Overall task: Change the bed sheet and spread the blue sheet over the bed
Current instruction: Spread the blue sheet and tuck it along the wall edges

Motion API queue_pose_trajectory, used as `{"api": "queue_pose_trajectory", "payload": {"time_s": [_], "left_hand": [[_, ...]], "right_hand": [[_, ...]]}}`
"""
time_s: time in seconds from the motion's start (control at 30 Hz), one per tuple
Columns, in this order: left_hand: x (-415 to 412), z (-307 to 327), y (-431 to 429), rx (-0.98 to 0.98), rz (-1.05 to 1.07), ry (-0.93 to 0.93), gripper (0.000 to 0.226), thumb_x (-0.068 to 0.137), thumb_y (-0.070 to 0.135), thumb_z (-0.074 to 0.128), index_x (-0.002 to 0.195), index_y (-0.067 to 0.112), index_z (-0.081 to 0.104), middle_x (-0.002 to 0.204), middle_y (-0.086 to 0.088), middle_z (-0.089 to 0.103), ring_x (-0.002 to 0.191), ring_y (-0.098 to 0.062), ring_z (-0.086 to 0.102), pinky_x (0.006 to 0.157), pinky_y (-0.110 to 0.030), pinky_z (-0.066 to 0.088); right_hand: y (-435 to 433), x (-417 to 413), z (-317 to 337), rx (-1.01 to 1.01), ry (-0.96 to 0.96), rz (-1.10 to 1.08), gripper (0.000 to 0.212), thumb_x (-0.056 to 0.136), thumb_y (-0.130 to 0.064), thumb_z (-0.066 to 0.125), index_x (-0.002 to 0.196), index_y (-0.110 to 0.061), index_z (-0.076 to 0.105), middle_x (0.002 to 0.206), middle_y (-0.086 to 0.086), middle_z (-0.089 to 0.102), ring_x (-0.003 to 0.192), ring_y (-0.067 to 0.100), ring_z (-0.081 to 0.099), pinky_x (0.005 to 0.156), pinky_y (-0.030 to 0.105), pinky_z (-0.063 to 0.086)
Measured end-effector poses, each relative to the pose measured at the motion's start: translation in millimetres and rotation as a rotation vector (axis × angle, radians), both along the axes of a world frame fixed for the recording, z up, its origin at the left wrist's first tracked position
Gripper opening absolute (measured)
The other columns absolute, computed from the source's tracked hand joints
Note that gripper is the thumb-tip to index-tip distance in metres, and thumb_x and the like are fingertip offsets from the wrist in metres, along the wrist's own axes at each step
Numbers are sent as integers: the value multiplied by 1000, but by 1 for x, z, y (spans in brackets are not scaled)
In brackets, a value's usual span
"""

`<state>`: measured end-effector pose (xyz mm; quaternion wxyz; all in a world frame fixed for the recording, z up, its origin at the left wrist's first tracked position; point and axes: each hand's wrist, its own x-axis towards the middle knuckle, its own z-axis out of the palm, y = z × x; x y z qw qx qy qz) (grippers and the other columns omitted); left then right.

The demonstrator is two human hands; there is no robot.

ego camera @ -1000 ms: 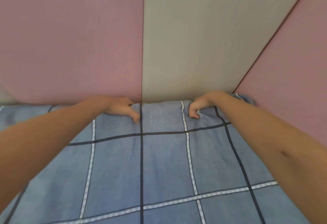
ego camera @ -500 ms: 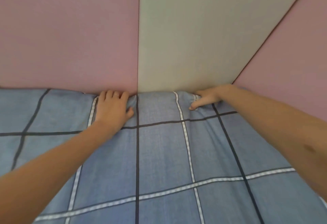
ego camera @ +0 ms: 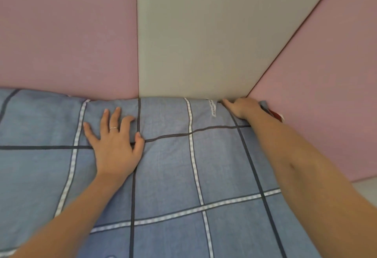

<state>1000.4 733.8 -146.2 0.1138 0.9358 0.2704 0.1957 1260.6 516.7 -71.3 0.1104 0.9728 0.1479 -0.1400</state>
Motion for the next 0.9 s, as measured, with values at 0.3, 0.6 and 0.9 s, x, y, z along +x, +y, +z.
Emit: {"api": "queue_pose_trajectory", "payload": {"time_s": [0.3, 0.6, 0.9], "left_hand": [[-9, 8, 0, -61, -47, 49, 51, 87, 42, 26, 121, 16, 53, 147, -15, 40, 141, -33, 25, 108, -66, 0], [-24, 41, 3, -260, -174, 501, 74, 91, 60, 41, 151, 32, 8, 159, 7, -11, 146, -16, -12, 111, -63, -2], [-19, 17, -3, -256, -145, 589, 90, 86, 72, 34, 150, 30, -11, 151, 8, -36, 138, -15, -35, 62, -40, -47]], "right_hand": [[0, -62, 12, 204, -309, 449, 62, 94, -57, 18, 138, -21, 43, 135, 8, 51, 125, 25, 45, 103, 39, 29], [-12, -38, 13, 281, -83, -393, 82, 93, -65, 26, 140, 1, 39, 145, 22, 38, 131, 36, 39, 106, 43, 33], [-31, -24, 24, 614, 70, -470, 64, 96, -49, 43, 145, -10, 34, 150, 13, 34, 134, 32, 38, 110, 39, 32]]}}
